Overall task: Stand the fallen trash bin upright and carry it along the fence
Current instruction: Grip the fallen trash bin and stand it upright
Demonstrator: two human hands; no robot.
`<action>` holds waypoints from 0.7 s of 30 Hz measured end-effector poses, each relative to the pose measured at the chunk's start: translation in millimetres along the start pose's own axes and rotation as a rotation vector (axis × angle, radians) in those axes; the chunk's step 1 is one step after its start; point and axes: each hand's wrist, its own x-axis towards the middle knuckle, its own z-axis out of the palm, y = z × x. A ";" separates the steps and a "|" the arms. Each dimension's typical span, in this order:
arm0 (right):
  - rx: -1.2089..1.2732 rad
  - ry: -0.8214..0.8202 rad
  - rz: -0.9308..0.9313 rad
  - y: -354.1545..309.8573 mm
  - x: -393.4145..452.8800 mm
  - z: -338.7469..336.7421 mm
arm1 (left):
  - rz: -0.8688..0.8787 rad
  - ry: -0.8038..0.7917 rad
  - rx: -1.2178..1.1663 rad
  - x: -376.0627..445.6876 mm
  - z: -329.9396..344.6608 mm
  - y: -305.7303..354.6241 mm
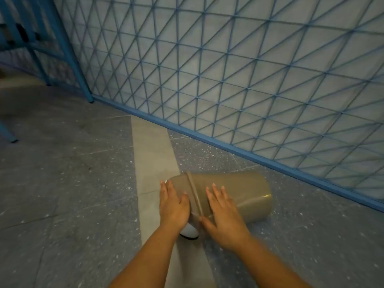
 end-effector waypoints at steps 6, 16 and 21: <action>-0.006 -0.049 0.015 3.3 3.0 21.8 | -0.109 -0.010 -0.131 8.2 5.2 0.1; 0.174 -0.011 0.070 -4.2 1.8 30.9 | -0.253 0.004 -0.338 14.7 -0.4 7.0; 0.372 0.042 0.135 -13.9 1.6 24.2 | -0.217 -0.005 -0.314 15.1 -9.4 24.5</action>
